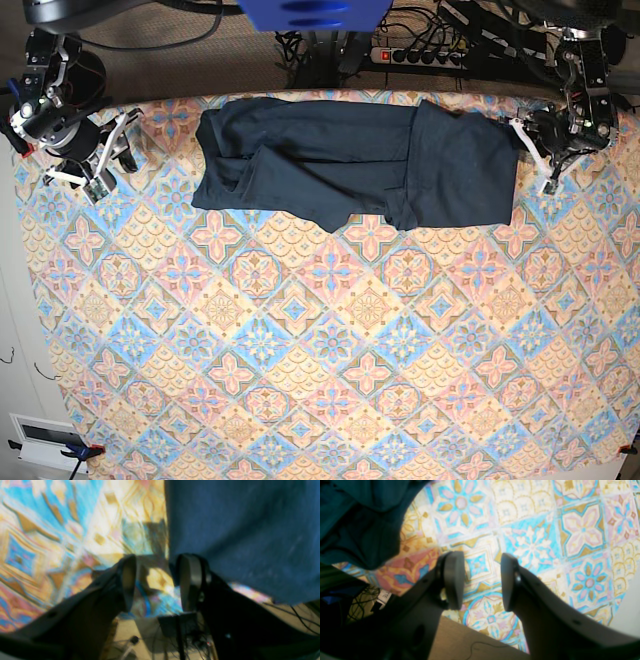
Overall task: Layout the t-shirt on the table in an organized manner, then fold the t-shirt properly
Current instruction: 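Grasp the shirt end with the right gripper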
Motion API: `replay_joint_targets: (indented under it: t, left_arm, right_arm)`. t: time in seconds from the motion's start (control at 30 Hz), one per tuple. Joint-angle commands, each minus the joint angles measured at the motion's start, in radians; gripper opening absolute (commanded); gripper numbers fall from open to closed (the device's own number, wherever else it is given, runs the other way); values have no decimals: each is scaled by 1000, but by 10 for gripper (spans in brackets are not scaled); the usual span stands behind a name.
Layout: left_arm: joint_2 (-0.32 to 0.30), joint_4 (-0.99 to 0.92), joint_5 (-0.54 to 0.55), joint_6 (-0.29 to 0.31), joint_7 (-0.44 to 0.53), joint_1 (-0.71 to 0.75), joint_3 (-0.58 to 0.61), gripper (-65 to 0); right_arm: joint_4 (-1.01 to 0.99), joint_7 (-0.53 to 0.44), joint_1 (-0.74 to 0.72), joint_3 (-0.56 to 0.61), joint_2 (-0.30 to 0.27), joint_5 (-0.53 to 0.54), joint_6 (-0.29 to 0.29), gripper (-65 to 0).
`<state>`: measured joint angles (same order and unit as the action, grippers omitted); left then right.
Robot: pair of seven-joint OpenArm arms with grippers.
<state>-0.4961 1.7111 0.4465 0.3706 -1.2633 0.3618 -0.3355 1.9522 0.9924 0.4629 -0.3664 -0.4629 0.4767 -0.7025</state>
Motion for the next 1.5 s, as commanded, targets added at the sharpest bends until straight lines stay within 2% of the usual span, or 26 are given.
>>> replay_joint_targets:
  t: [0.0, 0.13, 0.23, 0.33, 0.43, 0.5, 0.57, 0.63, 0.77, 0.9, 1.03, 1.23, 1.47]
  left_arm:
    - [-20, 8, 5, -3, 10, -2, -12, -375]
    - [-25, 71, 65, 9, 10, 3, -72, -378]
    - [-22, 135, 216, 57, 4, 27, -158, -378]
    - [-20, 131, 392, 60, 4, 32, -239, -378]
    - [-20, 112, 515, 60, 3, 35, -245, -378]
    - [-8, 89, 567, 60, 3, 36, -245, -378]
    - [10, 70, 579, 60, 3, 33, -245, -378]
    - [30, 60, 579, 60, 3, 32, -245, -378]
    - [52, 57, 578, 60, 3, 32, -244, -378]
    - [60, 45, 578, 60, 6, 30, -242, -378]
    - [69, 43, 578, 60, 7, 30, -242, -378]
    - [69, 42, 578, 60, 7, 30, -242, -378]
    - [70, 42, 578, 60, 7, 30, -242, -378]
  right_arm:
    - [16, -16, -5, -9, -17, 9, 4, -419]
    - [17, -16, -3, -9, -17, 9, 4, -419]
    - [19, -14, -2, 28, -17, 9, 4, -418]
    - [19, -14, -2, 123, -24, 9, 4, -417]
    - [19, -5, -5, 160, -26, 9, 4, -416]
    - [19, 62, -5, 163, -23, 11, 4, -415]
    - [17, 104, -22, 163, -6, 38, 4, -417]
    - [16, 132, -62, 162, 13, 109, 4, -418]
    - [14, 207, -148, 157, 16, 221, 4, -401]
    - [-21, 239, -195, 159, 19, 325, 4, -318]
    - [-142, 233, -198, 159, 19, 419, 4, -237]
    - [-310, 236, -200, 157, 75, 459, 4, -234]
    - [-396, 237, -247, 157, 105, 601, 4, -234]
